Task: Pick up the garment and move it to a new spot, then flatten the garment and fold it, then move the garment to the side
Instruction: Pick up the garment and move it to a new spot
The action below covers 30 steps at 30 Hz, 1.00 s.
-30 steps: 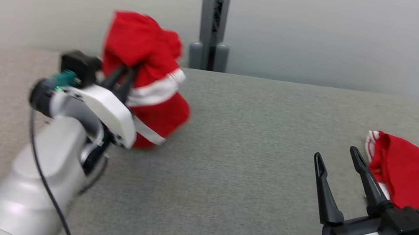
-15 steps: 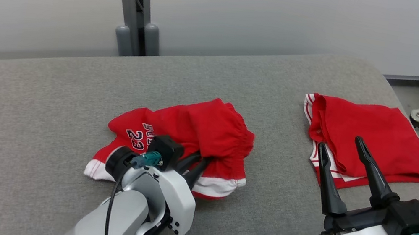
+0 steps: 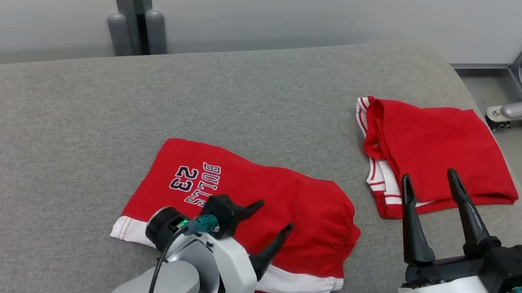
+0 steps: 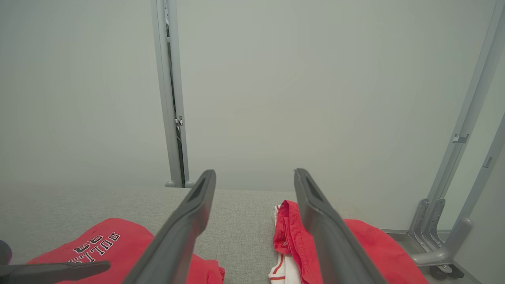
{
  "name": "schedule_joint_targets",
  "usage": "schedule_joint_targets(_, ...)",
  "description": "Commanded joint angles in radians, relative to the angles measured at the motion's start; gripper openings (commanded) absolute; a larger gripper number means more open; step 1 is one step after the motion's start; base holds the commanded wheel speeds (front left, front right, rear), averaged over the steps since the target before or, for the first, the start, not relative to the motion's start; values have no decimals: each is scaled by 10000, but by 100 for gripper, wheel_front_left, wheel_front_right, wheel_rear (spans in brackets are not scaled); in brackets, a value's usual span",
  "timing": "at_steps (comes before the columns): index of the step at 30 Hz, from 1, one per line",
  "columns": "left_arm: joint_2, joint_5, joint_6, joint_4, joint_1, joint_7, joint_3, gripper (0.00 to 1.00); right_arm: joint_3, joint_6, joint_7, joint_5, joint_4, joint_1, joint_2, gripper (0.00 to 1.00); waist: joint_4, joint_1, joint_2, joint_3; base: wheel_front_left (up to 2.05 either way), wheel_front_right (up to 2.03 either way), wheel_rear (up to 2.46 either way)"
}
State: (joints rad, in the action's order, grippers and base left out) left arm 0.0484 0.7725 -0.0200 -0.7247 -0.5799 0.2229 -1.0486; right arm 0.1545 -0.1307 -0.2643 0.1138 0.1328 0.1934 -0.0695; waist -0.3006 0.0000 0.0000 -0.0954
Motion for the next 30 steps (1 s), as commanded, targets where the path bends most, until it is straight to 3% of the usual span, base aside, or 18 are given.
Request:
schedule_joint_targets(1,45,65,-41,-37,-143,69,20,100,-39,-1,3,-37,5,-63,-20,100,87,0,0,66,0,0,0)
schedule_joint_targets(8,75,304,-218,-644,-471,410,862,100,-153,-1,3,-77,133,-217,-98,100,731,0,0,545,0,0,0)
schedule_joint_targets(16,1291,-1571,-1169,1349,482,421,3953,100,-168,-1,3,-66,18,-514,-358,100,1547,0,0,889,0,0,0)
schedule_joint_targets(20,1604,-2328,-1270,2470,1817,421,5682,100,-185,-1,3,-66,-10,-714,-480,100,1840,0,0,1004,0,0,0)
schedule_joint_targets(24,1256,-2947,-1019,3392,3650,424,7558,100,-137,-1,3,-39,30,-1009,-552,100,2097,0,0,1120,0,0,0)
schedule_joint_targets(30,502,-3816,-483,3875,5167,423,9028,100,-232,-1,3,4,81,-1253,-469,100,2251,0,0,1196,0,0,0)
